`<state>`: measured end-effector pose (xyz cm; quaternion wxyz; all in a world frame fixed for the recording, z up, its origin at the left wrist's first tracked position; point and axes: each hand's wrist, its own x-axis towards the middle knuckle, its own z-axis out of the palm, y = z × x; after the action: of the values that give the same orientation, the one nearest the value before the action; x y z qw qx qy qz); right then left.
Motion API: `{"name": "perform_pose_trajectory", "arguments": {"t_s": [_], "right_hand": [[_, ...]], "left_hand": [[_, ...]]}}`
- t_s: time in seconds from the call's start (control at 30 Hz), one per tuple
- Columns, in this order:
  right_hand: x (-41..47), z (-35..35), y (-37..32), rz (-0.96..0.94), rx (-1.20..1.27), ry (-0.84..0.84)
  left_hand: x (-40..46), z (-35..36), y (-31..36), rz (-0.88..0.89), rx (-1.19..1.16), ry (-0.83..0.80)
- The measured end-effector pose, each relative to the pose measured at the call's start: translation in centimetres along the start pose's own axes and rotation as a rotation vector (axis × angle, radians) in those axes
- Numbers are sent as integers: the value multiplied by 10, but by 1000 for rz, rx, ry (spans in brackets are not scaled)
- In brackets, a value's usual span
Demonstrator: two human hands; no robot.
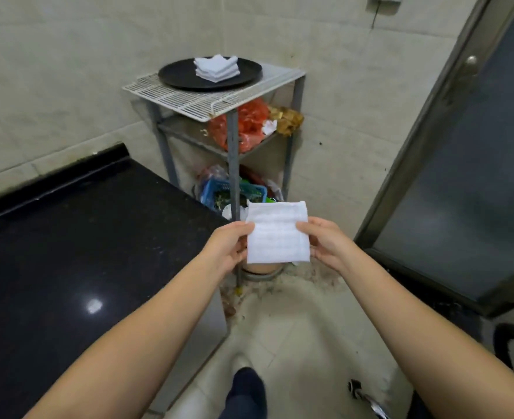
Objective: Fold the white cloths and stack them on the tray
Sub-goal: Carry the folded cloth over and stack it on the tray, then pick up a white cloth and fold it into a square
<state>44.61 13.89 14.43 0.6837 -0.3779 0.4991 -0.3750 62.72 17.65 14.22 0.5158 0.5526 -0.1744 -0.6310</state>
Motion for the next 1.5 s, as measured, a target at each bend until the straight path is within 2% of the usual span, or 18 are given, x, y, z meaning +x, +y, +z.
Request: {"name": "perform_pose_trajectory", "arguments": {"t_s": [0.23,0.4,0.53,0.8,0.93,1.07,1.33,1.4,1.5], "right_hand": [[165,42,-137,-183,-96,-145],[257,75,-244,-266,-116,-245],[328,101,-303,-306,-241,-343],[492,161,-397,-295,-415,-503],[563,191,-419,-243,-521,-582],[600,205,-406,-168,-626,-661],[621,204,-380,-87,-695,-731],[613,206,-385,-142,-736,-690],[590,216,-401,-413,-866,-546]], "left_hand": [[123,33,148,246,15,16],[171,57,266,400,42,21],[216,63,330,441,91,70],[332,75,423,449,35,319],[382,71,449,391,-13,466],[412,57,446,300,-19,570],[421,39,422,187,-32,590],[415,39,421,195,-19,582],[386,30,422,265,-13,615]]}}
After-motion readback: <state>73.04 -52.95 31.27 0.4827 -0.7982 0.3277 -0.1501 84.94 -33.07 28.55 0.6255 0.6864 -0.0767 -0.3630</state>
